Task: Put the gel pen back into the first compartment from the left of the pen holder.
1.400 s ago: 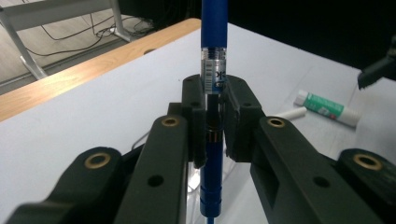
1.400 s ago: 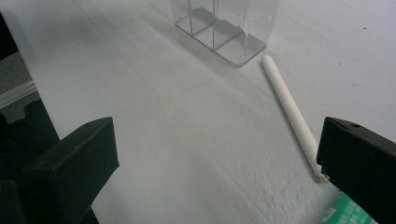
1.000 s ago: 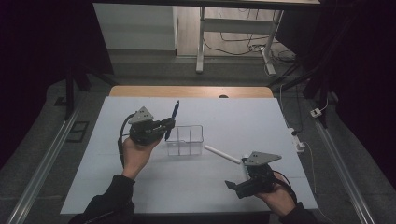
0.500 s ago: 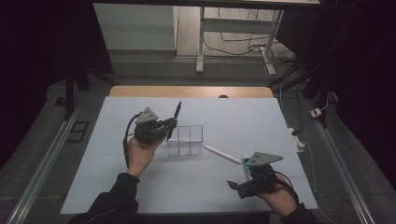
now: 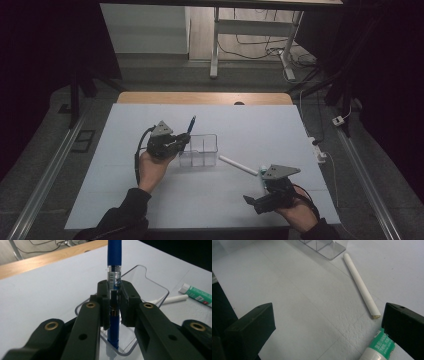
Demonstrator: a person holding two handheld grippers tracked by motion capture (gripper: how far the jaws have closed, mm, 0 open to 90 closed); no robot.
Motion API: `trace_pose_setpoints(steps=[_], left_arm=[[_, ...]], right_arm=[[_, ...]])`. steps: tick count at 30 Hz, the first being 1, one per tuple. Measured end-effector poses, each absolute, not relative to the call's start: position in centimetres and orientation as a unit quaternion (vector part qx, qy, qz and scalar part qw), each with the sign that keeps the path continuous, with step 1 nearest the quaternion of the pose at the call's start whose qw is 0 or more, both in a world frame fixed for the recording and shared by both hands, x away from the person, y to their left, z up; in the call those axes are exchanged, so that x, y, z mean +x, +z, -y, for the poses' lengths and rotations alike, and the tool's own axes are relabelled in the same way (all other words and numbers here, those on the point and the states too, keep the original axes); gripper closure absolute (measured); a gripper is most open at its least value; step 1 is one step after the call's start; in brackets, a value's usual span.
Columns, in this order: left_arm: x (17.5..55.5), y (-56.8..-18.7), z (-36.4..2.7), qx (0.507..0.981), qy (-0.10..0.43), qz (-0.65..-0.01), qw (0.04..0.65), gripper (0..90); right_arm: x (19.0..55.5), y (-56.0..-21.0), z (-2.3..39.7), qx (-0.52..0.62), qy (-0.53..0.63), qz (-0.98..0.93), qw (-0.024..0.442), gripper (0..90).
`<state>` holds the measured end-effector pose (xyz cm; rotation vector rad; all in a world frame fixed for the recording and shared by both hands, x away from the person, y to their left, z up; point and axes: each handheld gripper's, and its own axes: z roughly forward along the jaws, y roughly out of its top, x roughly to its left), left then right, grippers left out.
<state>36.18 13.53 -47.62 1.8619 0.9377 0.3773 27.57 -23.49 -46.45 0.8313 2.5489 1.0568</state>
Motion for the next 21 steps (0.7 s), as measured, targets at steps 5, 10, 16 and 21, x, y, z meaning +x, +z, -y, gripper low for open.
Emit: trace_pose_setpoints(steps=[5,10,16,21], left_arm=[[36.1,-47.6,-13.7,0.766,0.164,-0.387,0.487,73.6],[35.9,-46.9,-14.6,0.755,0.141,-0.39,0.509,64.4],[35.2,-46.1,-15.6,0.754,0.127,-0.385,0.516,51.9],[34.4,-45.4,-16.0,0.764,0.119,-0.383,0.506,38.2]], right_arm=[[27.6,-46.5,23.5,0.285,0.36,-0.879,0.131,0.0],[27.6,-46.5,23.6,0.287,0.359,-0.878,0.132,0.0],[27.7,-46.4,23.7,0.288,0.359,-0.878,0.133,0.0],[27.8,-46.4,23.8,0.291,0.36,-0.876,0.135,0.0]])
